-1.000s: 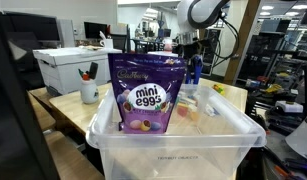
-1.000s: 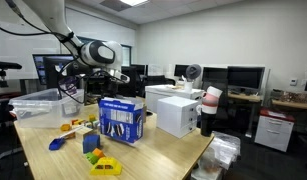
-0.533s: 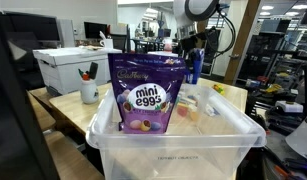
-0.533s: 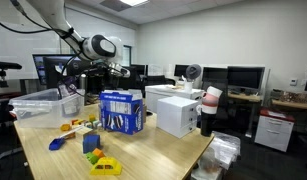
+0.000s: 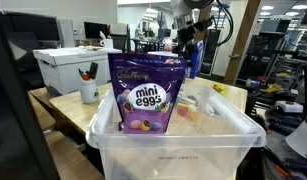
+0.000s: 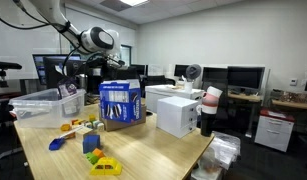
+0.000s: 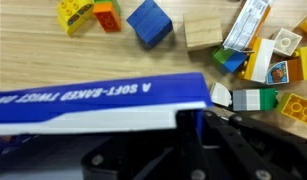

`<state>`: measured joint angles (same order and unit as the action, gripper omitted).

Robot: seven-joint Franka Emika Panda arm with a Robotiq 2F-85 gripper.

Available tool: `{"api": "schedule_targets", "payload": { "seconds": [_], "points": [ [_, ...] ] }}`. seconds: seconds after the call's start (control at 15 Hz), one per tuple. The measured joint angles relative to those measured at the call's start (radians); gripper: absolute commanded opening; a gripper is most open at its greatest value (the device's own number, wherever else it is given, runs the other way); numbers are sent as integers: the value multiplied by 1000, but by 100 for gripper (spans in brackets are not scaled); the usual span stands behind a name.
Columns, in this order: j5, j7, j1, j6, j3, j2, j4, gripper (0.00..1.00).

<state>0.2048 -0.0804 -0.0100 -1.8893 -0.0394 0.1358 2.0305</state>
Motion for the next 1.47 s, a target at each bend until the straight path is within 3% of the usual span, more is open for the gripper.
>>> {"api": "schedule_targets", "payload": {
  "seconds": [0.73,1.47],
  "points": [
    [7,16,-65,108,102,-200,12,5],
    [-29,223,-154,129,168,-329,112,5]
  ]
}}
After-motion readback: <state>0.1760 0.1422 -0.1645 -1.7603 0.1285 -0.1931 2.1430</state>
